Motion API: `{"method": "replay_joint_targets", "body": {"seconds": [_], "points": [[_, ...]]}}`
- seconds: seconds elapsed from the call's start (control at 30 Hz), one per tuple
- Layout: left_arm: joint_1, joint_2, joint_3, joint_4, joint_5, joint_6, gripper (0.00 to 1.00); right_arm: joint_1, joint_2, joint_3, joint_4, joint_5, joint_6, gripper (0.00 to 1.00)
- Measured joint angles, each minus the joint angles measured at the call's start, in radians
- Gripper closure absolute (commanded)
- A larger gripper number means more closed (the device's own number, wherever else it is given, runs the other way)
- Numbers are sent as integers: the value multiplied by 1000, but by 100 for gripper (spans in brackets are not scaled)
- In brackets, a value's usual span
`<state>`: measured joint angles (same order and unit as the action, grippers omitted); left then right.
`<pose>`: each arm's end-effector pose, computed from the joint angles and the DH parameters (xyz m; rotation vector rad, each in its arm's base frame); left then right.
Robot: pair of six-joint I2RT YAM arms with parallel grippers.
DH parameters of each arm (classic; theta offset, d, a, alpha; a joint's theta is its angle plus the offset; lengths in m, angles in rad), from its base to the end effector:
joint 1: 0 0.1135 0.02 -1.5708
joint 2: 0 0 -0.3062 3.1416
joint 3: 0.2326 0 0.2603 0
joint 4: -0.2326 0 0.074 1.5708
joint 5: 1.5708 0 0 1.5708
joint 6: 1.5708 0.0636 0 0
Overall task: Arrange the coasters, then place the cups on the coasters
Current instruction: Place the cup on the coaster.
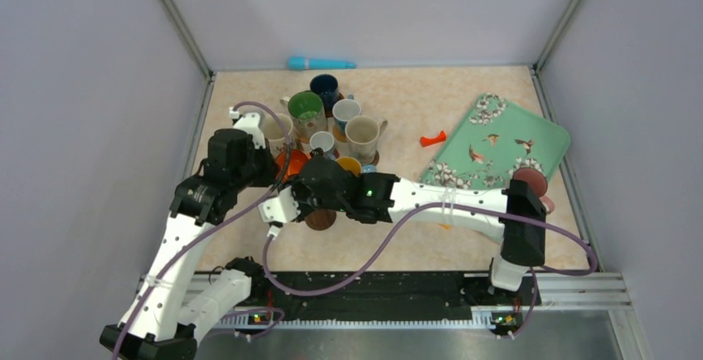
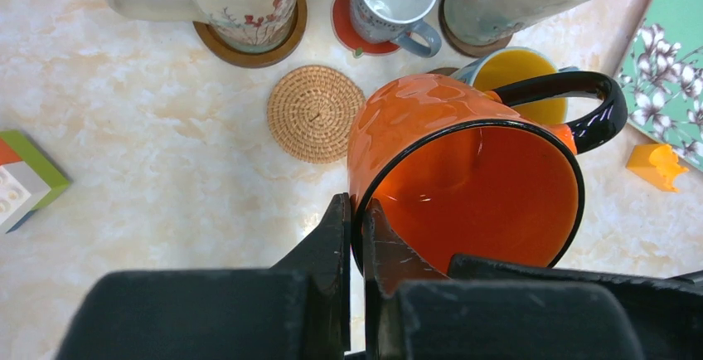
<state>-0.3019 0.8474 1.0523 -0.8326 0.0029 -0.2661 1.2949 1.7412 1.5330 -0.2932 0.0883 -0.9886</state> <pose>0.1570 -0.0491 0.3725 0.0413 2.2166 -0.3198 0.1287 0.4339 0.3556 -1.8605 0.9107 0.0967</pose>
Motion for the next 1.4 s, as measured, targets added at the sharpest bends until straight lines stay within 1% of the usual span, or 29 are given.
{"method": "replay_joint_targets", "body": {"seconds": [0.07, 0.23, 0.43, 0.5, 0.53, 0.57, 0.6, 0.8, 0.97, 1.13, 1.4], "points": [[-1, 0, 0, -13, -5, -2, 100, 0, -11, -24, 23, -2, 10, 50], [-2, 2, -3, -46, -20, -2, 100, 0, -95, -130, 23, -24, 48, 34], [-2, 21, -20, -48, -22, -1, 100, 0, -233, -257, 37, -53, 123, 27], [-2, 27, -26, -48, -32, -1, 100, 0, -291, -303, 45, -59, 163, 23], [-2, 31, -31, -48, -41, -1, 100, 0, -318, -324, 47, -58, 190, 17], [-2, 34, -34, -49, -52, -1, 100, 0, -352, -343, 46, -55, 228, 4], [-2, 39, -35, -50, -63, 0, 100, 0, -381, -355, 46, -49, 271, 1], [-2, 106, -59, -29, -106, -1, 100, 0, -579, -439, 87, -10, 537, 1], [3, 192, -71, -3, -106, 2, 100, 0, -713, -483, 84, 24, 677, 1], [32, 249, -78, 26, -105, 11, 100, 0, -794, -492, 81, 50, 748, 1], [85, 329, -78, 88, -65, 61, 100, 0, -857, -517, 57, 85, 777, 1]]}}
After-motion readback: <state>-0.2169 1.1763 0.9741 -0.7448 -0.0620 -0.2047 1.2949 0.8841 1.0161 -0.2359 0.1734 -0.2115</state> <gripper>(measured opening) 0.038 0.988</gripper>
